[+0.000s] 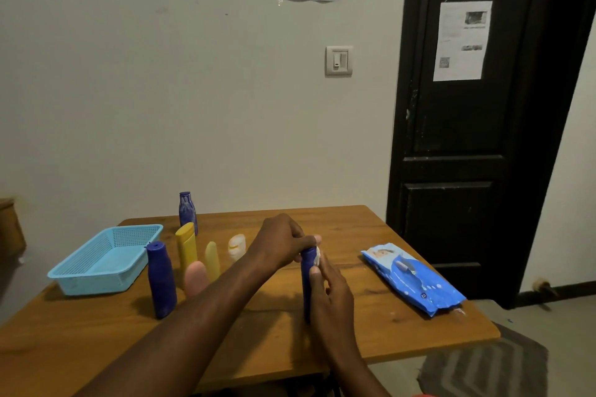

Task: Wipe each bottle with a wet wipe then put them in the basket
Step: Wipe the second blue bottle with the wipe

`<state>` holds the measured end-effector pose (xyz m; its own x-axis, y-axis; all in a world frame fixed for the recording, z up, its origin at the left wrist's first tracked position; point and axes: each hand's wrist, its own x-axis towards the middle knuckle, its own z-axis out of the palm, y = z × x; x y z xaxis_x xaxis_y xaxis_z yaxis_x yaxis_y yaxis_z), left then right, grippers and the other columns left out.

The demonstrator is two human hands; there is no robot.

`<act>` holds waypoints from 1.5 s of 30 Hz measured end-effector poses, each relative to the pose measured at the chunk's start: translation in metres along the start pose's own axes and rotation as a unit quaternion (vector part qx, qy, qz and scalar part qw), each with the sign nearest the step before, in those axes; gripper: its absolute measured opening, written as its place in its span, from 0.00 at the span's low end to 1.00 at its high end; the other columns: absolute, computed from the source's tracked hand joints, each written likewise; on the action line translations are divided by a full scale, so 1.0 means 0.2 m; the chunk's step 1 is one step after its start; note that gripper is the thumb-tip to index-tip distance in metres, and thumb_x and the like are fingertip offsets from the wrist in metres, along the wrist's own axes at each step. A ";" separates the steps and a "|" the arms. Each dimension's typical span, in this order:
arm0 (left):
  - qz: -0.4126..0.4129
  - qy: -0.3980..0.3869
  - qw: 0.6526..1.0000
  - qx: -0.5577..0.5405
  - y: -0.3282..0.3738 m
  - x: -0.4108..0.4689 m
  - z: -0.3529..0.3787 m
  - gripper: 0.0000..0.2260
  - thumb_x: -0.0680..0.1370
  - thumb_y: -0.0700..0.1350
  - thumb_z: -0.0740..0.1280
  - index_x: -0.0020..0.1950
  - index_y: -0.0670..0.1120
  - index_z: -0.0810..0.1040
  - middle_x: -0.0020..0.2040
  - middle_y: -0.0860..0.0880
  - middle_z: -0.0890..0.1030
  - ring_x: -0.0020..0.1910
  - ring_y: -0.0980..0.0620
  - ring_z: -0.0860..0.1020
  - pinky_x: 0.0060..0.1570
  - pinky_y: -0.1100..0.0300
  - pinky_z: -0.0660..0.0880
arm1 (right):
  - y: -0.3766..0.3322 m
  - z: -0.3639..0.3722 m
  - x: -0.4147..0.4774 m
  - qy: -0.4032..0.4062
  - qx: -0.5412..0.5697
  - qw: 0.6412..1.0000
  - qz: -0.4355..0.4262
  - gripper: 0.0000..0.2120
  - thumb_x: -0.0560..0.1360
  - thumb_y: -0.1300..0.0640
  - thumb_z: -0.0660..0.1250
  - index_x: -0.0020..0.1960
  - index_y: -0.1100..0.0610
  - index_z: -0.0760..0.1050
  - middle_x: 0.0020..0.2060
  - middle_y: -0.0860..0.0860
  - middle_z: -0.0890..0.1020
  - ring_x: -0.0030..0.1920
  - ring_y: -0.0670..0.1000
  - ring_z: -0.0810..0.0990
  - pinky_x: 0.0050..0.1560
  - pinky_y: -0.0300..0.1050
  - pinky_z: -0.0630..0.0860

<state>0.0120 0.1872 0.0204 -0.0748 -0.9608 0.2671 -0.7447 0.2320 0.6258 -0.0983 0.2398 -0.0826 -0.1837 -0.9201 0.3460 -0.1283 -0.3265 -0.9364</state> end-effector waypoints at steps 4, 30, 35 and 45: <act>0.006 -0.006 1.000 0.016 0.02 0.00 0.00 0.15 0.77 0.56 0.72 0.42 0.45 0.87 0.36 0.49 0.85 0.35 0.56 0.83 0.36 0.64 0.77 | 0.08 0.00 -0.03 -0.005 -0.046 0.998 0.038 0.20 0.85 0.48 0.58 0.76 0.49 0.68 0.67 0.44 0.74 0.67 0.42 0.70 0.70 0.46 0.72; 0.010 -0.083 0.996 0.042 0.10 0.04 -0.05 0.05 0.72 0.46 0.78 0.46 0.45 0.88 0.42 0.50 0.86 0.40 0.52 0.85 0.42 0.50 0.84 | -0.08 -0.06 -0.01 -0.023 0.035 0.998 0.040 0.22 0.86 0.53 0.57 0.79 0.48 0.63 0.71 0.39 0.69 0.73 0.42 0.66 0.71 0.42 0.70; 0.022 -0.076 0.996 0.044 0.10 0.02 -0.05 0.07 0.72 0.47 0.77 0.47 0.45 0.88 0.43 0.52 0.86 0.38 0.55 0.83 0.37 0.62 0.79 | 0.03 0.00 -0.15 -0.104 -0.085 0.987 0.084 0.34 0.85 0.47 0.59 0.83 0.48 0.44 0.83 0.45 0.52 0.81 0.47 0.55 0.75 0.41 0.57; 0.023 -0.059 0.996 0.057 0.12 0.00 -0.05 0.08 0.73 0.47 0.77 0.48 0.44 0.88 0.44 0.50 0.86 0.39 0.58 0.80 0.37 0.64 0.74 | -0.06 -0.05 -0.03 -0.096 -0.035 0.991 0.088 0.39 0.78 0.55 0.72 0.82 0.49 0.54 0.76 0.46 0.66 0.76 0.48 0.65 0.48 0.27 0.67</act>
<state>0.0009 0.1947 0.0412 -0.1840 -0.9621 0.2012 -0.8085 0.2645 0.5256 -0.1062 0.2517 -0.0725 -0.0205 -0.9879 0.1538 -0.1797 -0.1477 -0.9726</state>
